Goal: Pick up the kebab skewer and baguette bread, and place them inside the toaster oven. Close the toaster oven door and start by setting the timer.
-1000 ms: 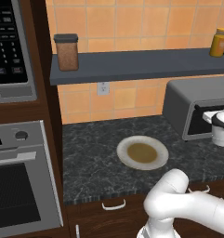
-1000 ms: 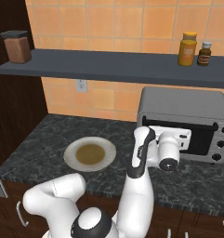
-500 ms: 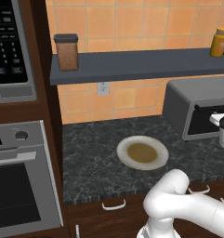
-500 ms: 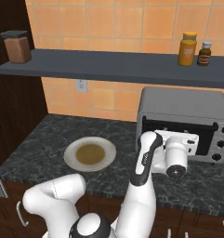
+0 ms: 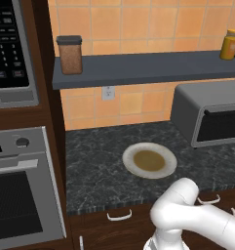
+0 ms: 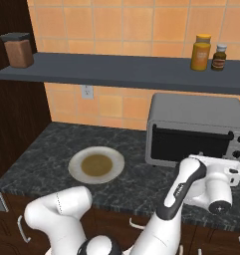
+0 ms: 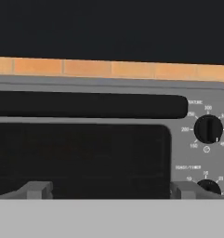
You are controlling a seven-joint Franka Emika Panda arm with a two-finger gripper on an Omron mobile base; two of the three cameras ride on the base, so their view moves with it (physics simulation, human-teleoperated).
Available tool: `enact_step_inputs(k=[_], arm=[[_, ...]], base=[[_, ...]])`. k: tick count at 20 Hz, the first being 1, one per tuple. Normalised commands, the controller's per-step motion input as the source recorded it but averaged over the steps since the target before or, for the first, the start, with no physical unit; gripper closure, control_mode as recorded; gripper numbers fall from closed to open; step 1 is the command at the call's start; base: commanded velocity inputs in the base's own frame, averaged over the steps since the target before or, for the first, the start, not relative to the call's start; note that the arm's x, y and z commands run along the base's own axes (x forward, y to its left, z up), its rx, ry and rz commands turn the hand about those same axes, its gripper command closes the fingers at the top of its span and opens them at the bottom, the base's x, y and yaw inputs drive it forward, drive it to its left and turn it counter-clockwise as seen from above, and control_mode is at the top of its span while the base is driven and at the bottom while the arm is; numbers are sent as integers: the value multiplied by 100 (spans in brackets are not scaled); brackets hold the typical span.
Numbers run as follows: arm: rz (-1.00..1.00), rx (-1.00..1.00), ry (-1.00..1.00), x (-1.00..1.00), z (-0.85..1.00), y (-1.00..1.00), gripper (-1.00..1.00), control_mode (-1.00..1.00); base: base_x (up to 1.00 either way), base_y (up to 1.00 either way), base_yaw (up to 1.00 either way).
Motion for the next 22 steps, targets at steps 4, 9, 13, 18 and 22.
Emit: enact_step_inputs(k=[4, 9, 13, 18, 22], arm=[[0, 0, 0, -21, -14, -78, -100, -100], [1, 0, 0, -3, -23, -45, -100, -100], [0, 0, 2, 0, -18, -8, -100, -100], [0, 0, 8, 0, -9, 0, -100, -100], [0, 0, 10, 0, -4, 0, -100, -100]], base=[[0, 0, 0], [0, 0, 0], [0, 0, 0], [0, 0, 0], [0, 0, 0]])
